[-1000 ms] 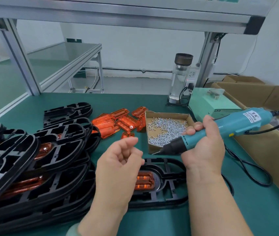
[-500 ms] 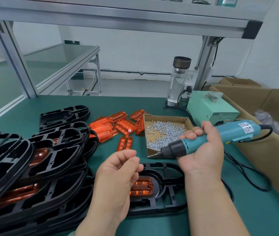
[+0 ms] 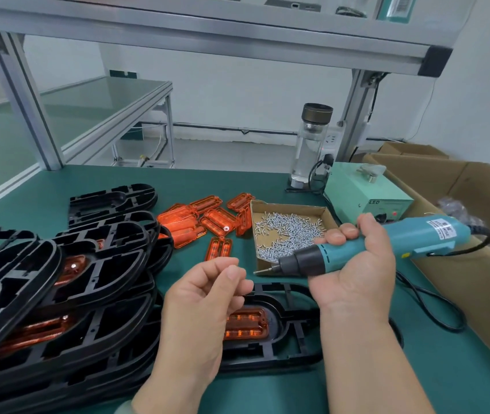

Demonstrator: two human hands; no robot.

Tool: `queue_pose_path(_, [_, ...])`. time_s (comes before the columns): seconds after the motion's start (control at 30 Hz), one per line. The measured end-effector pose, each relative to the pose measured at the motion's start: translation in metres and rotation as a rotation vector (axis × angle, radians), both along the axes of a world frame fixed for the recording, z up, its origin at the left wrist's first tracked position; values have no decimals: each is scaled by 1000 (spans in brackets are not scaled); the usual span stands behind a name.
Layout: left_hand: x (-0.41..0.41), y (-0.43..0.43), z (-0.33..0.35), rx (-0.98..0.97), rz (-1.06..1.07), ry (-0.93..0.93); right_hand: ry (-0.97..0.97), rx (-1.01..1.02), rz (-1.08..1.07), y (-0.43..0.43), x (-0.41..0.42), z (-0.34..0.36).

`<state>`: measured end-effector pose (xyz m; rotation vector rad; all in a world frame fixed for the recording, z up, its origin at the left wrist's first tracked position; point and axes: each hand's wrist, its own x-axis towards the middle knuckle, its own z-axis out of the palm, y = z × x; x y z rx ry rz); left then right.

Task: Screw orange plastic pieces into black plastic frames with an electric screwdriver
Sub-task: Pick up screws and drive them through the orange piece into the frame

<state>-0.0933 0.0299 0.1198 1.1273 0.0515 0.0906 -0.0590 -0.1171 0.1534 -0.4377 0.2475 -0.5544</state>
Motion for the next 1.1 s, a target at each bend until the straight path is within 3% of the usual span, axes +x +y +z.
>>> queue_pose_path(0.2, [-2, -3, 0, 7, -1, 63, -63, 34, 20, -2, -8, -15])
queue_pose_path(0.7, [-3, -3, 6, -446, -308, 367, -120, 122, 72, -6, -6, -20])
queue_pose_path(1.1, [-4, -1, 6, -500, -401, 429, -119, 77, 85, -2, -6, -19])
